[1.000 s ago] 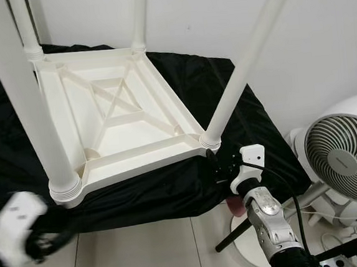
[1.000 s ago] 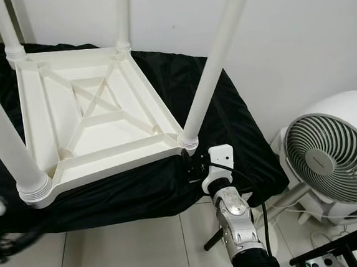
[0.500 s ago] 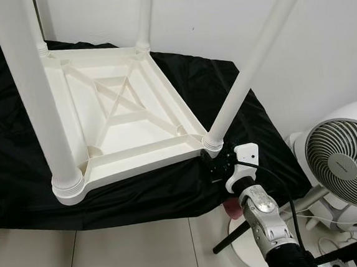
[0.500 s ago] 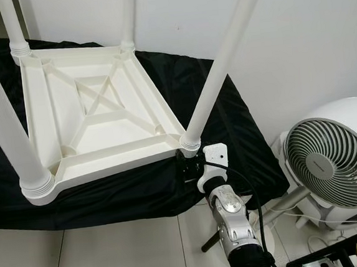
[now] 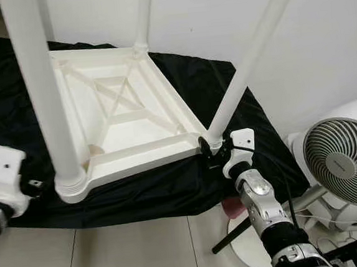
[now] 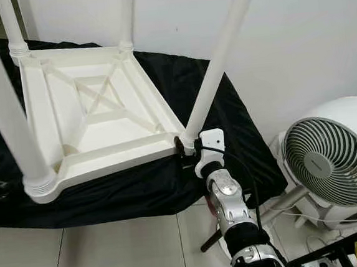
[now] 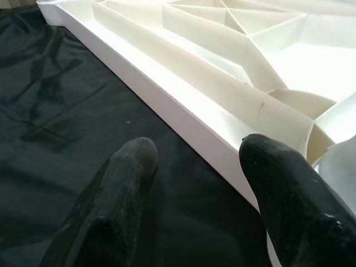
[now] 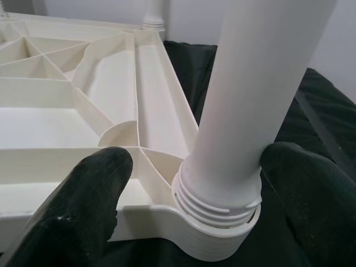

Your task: Building children table

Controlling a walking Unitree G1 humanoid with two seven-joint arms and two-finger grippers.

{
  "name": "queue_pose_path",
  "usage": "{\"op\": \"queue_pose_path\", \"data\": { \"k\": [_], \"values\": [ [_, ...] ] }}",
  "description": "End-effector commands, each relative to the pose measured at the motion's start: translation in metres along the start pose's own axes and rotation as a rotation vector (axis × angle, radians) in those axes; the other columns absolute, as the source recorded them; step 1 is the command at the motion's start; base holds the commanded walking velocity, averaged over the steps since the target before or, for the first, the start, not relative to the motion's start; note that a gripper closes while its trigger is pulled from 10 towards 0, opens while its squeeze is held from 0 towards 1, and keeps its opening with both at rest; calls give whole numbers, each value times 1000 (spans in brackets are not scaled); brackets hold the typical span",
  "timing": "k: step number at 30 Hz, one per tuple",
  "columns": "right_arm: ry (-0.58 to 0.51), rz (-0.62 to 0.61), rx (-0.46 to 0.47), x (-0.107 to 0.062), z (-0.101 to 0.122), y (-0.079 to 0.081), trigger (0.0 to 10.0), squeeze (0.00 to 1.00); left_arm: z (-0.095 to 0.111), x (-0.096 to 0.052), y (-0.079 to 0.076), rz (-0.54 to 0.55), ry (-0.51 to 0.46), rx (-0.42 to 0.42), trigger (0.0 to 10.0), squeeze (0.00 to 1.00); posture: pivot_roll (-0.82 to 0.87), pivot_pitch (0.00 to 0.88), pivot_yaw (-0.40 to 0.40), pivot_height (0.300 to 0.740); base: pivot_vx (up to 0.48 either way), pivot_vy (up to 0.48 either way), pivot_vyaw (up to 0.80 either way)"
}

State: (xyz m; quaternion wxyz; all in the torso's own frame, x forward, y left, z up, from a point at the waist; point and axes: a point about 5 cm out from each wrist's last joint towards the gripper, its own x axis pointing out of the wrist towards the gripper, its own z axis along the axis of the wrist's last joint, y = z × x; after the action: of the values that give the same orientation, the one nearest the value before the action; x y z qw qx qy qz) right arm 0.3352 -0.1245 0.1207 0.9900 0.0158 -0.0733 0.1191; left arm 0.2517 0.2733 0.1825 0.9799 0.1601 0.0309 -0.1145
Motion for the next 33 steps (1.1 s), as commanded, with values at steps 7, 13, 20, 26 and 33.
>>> {"op": "queue_pose_path", "data": {
  "k": [7,13,20,26,33],
  "values": [
    [-15,-78,-9,20,10,-13,10000,0,3,20,-52,-184,-43,-78,10000,0,223,52,-187,740,0,0,0],
    [-27,-138,-13,37,24,-24,10000,0,17,34,-93,-280,-109,-136,10000,0,230,51,-193,740,0,0,0],
    [-17,-163,-15,34,18,-23,10000,0,31,44,-132,-367,-164,-177,10000,0,223,50,-191,740,0,0,0],
    [0,-193,-8,26,7,-25,10000,0,36,50,-146,-404,-179,-179,10000,0,206,54,-184,740,0,0,0],
    [15,-238,4,14,-6,-25,10000,0,32,61,-128,-339,-164,-117,10000,0,198,53,-183,740,0,0,0]
  ]
}}
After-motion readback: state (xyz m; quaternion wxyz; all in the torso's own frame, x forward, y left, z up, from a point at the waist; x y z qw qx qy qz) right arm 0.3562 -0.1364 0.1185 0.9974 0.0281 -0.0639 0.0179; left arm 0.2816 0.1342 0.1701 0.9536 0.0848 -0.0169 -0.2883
